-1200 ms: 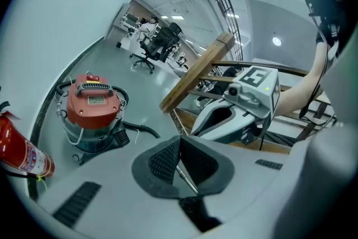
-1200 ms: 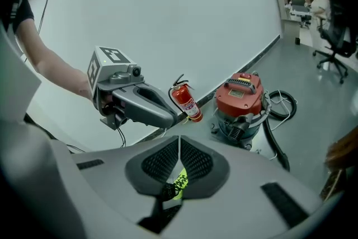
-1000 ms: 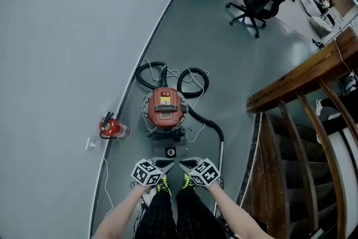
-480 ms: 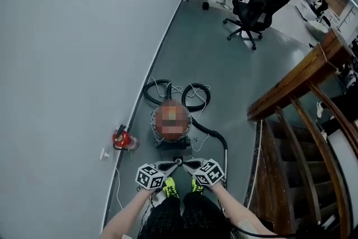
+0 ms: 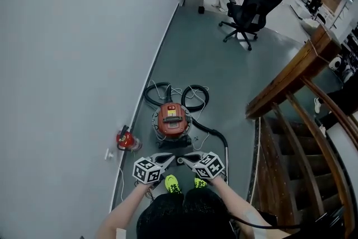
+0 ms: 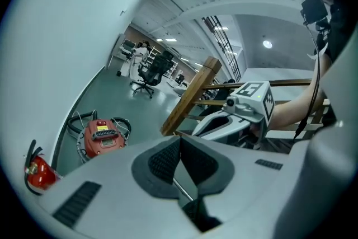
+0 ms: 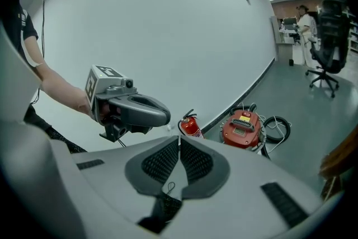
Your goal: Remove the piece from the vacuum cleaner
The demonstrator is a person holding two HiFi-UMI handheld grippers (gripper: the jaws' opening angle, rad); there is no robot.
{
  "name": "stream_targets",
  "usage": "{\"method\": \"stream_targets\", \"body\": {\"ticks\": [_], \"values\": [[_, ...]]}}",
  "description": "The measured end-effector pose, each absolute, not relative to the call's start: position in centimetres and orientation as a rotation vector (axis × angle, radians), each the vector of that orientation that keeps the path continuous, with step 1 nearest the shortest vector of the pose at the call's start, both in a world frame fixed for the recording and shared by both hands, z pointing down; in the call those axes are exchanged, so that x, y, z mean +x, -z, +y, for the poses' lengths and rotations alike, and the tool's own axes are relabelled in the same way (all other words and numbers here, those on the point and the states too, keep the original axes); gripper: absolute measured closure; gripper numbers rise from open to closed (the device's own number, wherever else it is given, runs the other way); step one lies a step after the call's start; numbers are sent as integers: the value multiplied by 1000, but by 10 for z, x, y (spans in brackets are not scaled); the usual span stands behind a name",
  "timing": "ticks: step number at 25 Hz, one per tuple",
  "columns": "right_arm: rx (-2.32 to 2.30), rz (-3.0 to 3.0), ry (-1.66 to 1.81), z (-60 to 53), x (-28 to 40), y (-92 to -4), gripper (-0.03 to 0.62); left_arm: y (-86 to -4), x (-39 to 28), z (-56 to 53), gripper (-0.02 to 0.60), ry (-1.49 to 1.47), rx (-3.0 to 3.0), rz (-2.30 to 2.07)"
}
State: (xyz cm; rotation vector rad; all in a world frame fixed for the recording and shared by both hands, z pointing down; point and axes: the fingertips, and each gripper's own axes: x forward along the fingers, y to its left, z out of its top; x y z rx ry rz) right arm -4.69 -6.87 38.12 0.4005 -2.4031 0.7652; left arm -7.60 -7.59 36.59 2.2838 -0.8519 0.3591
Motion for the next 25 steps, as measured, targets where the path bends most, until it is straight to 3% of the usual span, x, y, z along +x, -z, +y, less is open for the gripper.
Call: {"method": "stream_targets", "body": {"ticks": [10,25], "values": [[406,-2458,-751,-42,-44,-356,571,-333,-77,-65,569,-285,2304,-971],[356,-2553,-659,28,0,-329,571,-312,-17,20,569,-306,2367,-1040]]}}
